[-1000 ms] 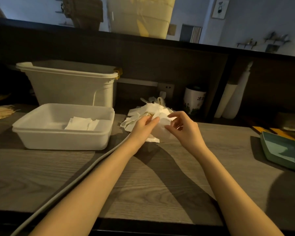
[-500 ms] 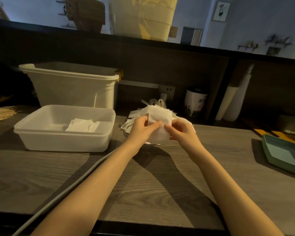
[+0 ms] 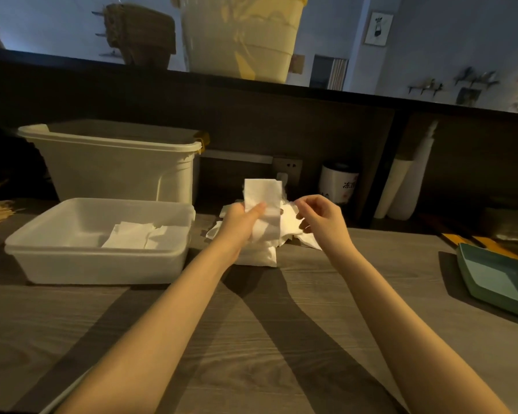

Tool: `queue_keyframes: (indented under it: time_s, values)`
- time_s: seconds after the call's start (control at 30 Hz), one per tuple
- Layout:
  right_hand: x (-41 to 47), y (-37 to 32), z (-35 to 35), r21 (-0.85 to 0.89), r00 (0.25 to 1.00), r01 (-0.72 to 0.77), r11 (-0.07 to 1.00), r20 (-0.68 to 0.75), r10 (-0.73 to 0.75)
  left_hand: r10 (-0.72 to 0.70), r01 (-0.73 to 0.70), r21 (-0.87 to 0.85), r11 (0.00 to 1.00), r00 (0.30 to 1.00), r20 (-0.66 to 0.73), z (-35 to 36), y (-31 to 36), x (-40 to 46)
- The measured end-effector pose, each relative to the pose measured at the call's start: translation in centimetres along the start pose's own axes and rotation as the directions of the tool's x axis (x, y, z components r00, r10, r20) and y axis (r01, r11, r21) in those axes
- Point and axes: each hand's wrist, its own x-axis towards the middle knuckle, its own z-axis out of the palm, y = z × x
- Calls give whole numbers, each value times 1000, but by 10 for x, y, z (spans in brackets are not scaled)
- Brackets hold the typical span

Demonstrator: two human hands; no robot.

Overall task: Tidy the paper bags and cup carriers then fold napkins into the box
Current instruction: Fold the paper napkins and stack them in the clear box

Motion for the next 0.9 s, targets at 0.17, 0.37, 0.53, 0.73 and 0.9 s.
queue_keyframes:
  time_s: [0.17,0.37,0.53,0.73,0.9]
  values:
    - [16,22,-2,-518,998,-57,853,-26,50,-33,28,-131,991,999,-35,-10,-6,3]
    - [10,36,10,-656,977,127,744,212,20,-34,23,-153,988,997,-68,-16,-4,0]
    - [11,34,18,-679,970,243,692,168,-176,-44,30,-146,989,995,-91,-20,-6,-2]
    - [13,27,11,-726,925,340,598,145,-350,-75,52,-172,984,989,-127,-25,-3,-2]
    - [13,25,7,-790,912,379,481,233,-336,-110,87,-172,981,986,-123,-25,-4,-4]
